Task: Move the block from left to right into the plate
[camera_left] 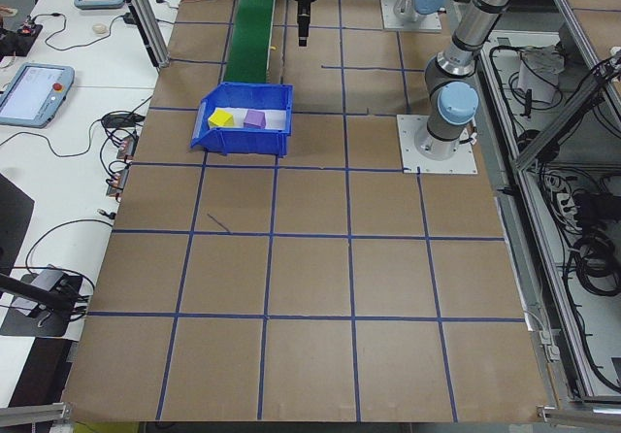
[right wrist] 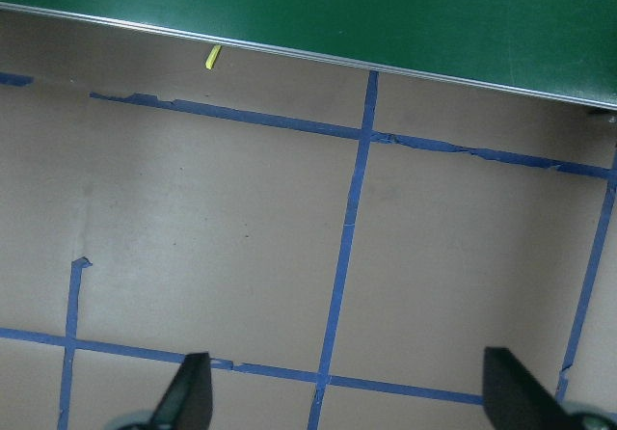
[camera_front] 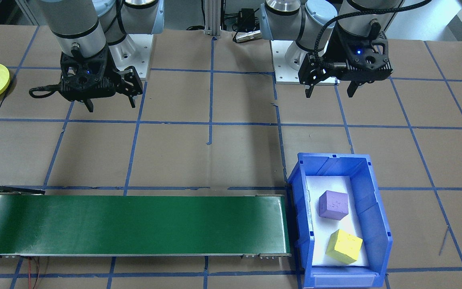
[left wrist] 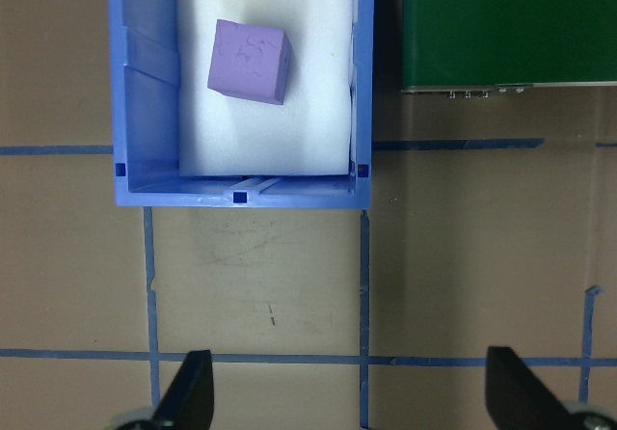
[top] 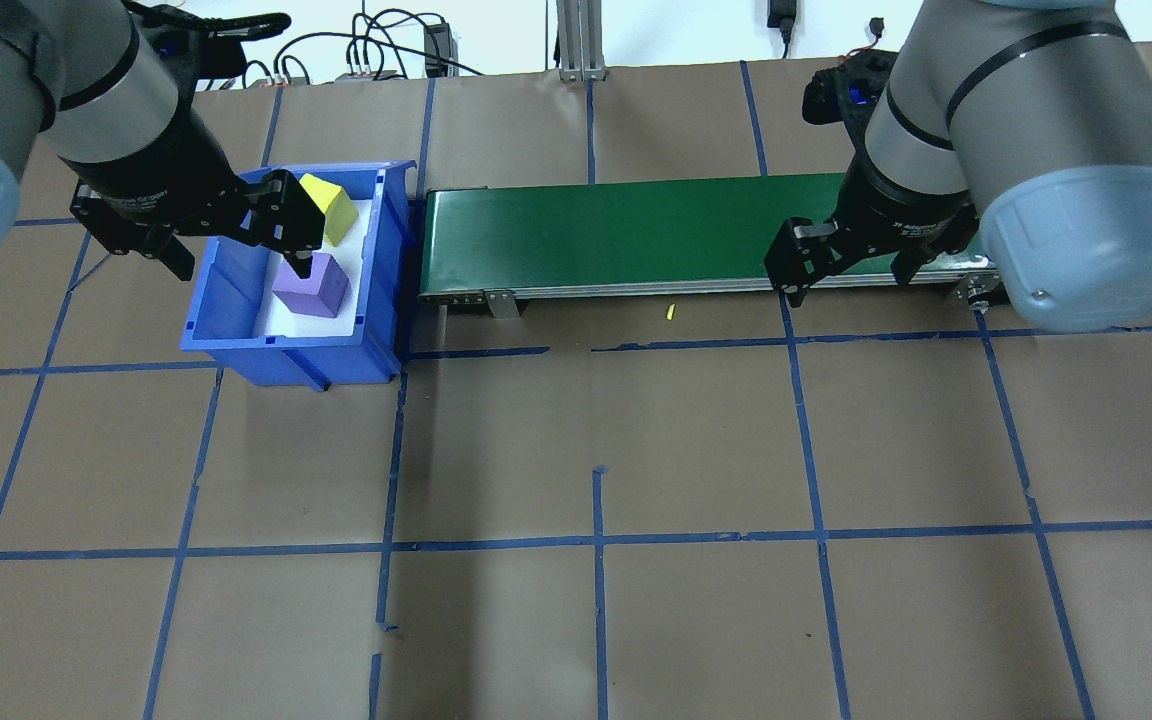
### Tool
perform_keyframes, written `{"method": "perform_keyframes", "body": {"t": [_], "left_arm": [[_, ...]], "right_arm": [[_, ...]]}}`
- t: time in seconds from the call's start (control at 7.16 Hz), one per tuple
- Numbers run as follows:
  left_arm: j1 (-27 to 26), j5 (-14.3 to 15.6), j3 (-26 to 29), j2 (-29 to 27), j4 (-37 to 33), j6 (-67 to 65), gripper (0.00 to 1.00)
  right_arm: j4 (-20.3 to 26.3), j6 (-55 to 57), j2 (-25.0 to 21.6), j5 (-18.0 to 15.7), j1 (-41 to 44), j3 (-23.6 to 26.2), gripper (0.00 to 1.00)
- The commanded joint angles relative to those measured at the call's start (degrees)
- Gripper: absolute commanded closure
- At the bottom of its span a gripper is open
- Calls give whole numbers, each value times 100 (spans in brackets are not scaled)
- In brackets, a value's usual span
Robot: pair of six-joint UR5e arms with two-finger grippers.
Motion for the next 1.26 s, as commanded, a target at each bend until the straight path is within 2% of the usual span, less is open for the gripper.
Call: {"method": "perform_keyframes", "body": {"t": [0.0,0.28,0.42,0.7,0.84,0.98,1.12], "left_arm": [[-13,0,-3,4,-26,0,0],[65,-35,58,-49,9,87,0],[240,-26,276,-293,18,114,0],[391,-44,1371,-1624,132,175,0],[426,-79,1543,-2170,506,454,0],[461,-236,1431,-2480,1154,587,0],[705,-229,1178,-2675,1413,1259,0]], "right_arm": [[0,7,0,0,1,0,0],[9,-1,0,0,10,9,0],[0,-1,0,0,1,1,0],[0,-1,0,0,1,9,0],[0,-1,0,0,1,9,0],[0,-1,0,0,1,9,0],[0,-1,0,0,1,1,0]]}}
